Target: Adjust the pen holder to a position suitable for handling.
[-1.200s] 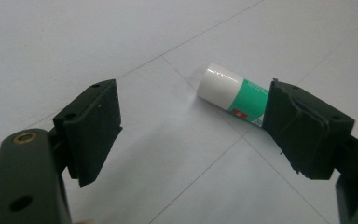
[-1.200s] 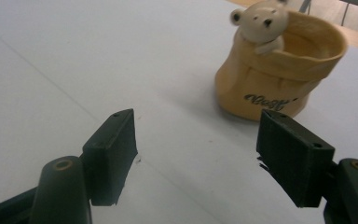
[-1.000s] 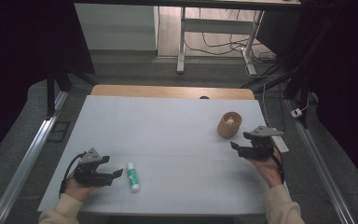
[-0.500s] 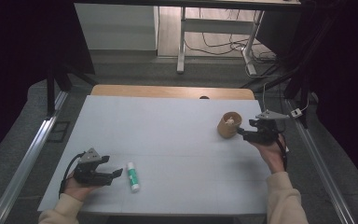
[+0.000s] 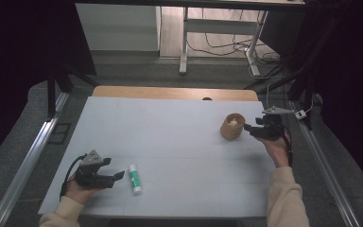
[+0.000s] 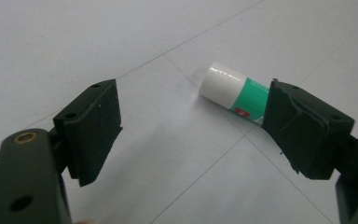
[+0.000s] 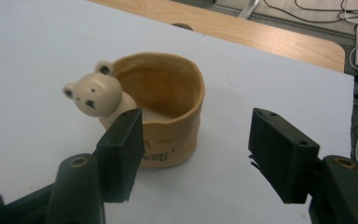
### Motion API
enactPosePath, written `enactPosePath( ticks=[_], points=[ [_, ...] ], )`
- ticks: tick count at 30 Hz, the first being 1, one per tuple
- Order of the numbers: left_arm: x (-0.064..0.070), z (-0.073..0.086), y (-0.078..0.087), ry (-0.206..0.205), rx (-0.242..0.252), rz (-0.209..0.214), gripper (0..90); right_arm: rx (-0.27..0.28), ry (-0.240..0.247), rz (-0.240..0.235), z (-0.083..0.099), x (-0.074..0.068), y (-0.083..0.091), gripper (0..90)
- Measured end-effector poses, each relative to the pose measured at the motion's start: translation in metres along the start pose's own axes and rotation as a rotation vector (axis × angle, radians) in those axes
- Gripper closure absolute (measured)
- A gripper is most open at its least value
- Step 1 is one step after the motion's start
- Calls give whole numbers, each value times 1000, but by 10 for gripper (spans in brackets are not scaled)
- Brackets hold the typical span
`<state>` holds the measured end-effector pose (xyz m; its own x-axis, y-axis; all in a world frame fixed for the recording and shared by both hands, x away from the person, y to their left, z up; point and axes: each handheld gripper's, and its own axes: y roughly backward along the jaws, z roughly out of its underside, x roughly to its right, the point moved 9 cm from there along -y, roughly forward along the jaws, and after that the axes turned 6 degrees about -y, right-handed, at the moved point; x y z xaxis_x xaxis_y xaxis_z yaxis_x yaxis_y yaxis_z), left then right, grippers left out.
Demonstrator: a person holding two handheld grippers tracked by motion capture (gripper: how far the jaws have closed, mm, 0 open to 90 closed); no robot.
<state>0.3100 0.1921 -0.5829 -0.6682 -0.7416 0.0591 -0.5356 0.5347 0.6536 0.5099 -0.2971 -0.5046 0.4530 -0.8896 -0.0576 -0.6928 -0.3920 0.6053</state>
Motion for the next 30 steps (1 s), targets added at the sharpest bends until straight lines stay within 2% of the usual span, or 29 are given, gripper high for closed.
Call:
enactPosePath(
  ticks=[3, 5, 8, 15, 21, 30],
  points=[
    [0, 0, 0, -2, 1, 0, 191, -17, 7, 4, 3, 2, -4, 429],
    [0, 0, 0, -3, 3, 0, 192, -46, 16, 34, 7, 6, -6, 499],
    [0, 0, 0, -1, 1, 1, 192, -70, 12, 46, 11, 10, -9, 619],
    [0, 0, 0, -3, -2, 0, 192, -63, 6, 50, 15, 15, -22, 893],
    [-1, 1, -1, -4, -5, 0, 193, -52, 11, 75, 17, 21, -39, 895],
    [-2, 2, -2, 2, -12, 1, 192, -87, 42, 43, 25, 17, -59, 895]
  ],
)
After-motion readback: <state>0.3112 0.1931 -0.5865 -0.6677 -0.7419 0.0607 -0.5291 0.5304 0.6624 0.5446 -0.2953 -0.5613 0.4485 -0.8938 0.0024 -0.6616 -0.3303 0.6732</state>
